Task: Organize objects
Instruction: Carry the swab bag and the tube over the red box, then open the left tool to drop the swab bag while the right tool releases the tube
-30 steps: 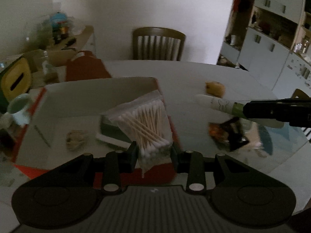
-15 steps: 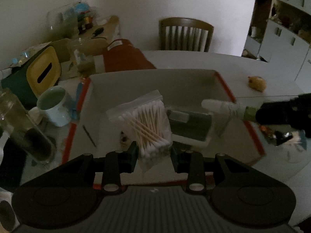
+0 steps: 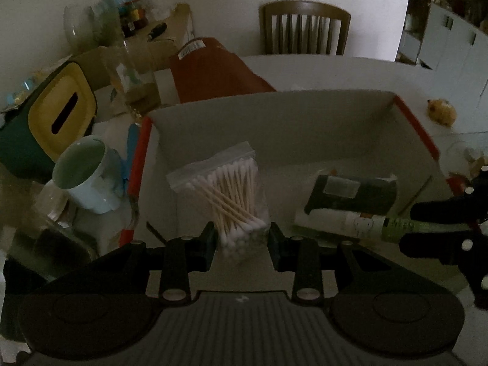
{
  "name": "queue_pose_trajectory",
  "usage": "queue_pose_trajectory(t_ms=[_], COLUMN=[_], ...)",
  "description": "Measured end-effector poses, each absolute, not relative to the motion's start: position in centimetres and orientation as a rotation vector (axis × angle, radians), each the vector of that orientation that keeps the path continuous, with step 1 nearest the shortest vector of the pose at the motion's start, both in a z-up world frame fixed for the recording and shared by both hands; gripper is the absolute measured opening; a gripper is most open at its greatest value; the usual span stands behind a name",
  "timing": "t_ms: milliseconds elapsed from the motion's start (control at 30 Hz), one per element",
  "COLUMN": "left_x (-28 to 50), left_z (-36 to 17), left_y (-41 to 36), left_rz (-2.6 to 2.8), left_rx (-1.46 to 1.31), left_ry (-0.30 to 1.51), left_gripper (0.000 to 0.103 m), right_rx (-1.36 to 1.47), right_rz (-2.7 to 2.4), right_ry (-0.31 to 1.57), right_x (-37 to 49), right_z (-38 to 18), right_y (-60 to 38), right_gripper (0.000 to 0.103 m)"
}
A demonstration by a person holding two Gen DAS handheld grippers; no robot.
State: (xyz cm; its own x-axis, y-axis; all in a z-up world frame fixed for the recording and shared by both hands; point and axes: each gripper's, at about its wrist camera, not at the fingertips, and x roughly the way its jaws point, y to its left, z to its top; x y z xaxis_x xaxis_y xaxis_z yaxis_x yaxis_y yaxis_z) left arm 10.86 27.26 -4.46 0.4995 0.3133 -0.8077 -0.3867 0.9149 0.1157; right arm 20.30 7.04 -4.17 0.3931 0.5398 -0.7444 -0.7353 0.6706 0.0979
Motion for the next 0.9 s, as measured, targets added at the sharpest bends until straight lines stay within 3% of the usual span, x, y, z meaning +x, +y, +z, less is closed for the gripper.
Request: queue_pose_trajectory(t_ms=[733, 900], left_x=[14.2, 14.4], left_z=[-7.2, -7.4], left_y=[29.0, 29.2], left_rz=[0.386, 0.381], left_rx=[-0.088, -0.112], left_ry=[1.122, 1.151], left_gripper=[0.036, 0.038], right_rx=[-0.404, -0.404], right_rz=[0.740, 0.745], right_ry=[0.990, 1.012], right_x=[22.5, 22.9], right_z=[-8.5, -8.5], right_y=[10.2, 10.6], right_gripper=[0.021, 0.026])
